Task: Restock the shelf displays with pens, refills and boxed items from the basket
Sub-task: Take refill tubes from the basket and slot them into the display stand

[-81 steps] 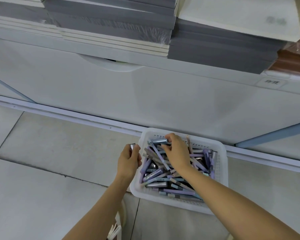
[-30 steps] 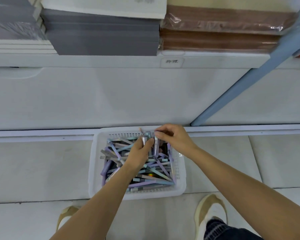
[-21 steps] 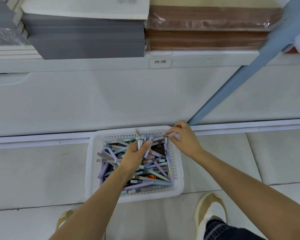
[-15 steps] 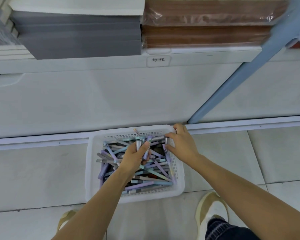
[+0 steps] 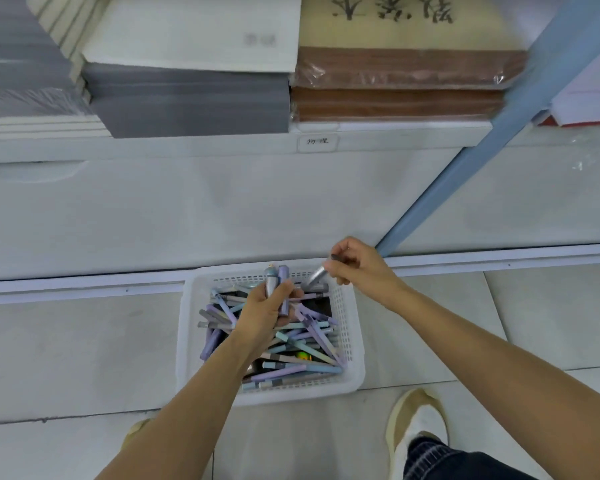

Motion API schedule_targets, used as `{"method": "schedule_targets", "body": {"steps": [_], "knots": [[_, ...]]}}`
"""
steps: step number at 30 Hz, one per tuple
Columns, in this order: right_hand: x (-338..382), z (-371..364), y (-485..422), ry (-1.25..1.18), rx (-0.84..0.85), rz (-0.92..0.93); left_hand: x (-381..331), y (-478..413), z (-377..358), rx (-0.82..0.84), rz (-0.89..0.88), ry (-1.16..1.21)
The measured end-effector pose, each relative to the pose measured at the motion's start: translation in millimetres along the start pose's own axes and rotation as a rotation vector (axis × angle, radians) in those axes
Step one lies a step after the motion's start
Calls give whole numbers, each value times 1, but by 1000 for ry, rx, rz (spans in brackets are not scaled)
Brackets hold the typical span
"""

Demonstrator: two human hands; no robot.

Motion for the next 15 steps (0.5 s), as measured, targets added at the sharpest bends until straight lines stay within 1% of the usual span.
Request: {"method": "schedule_targets", "body": {"steps": [2, 5, 7, 9, 11, 15], "knots": [[18, -3, 3, -134, 45, 5, -11, 6, -1, -65, -41, 24], [45, -9, 12, -230, 117, 32, -31, 21, -4, -114, -117, 138], [60, -14, 19, -217, 211, 51, -47, 31, -8, -95, -181, 251], [76, -20, 27, -143, 283, 85, -65, 43, -13, -91, -257, 271], [96, -23, 34, -87, 267, 131, -83, 55, -17, -82, -336, 215], [143, -23, 49, -66, 132, 243, -120, 82, -29, -68, -496, 99]]}}
Point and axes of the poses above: each hand's wrist, its own y-axis away from the middle knuckle, its own z-axis out of the back of the hand, x = y × z, the point moved 1 cm from there along -y, towards the middle knuckle, and after that the axes turned 4 degrees about y, right-handed, at the moved point
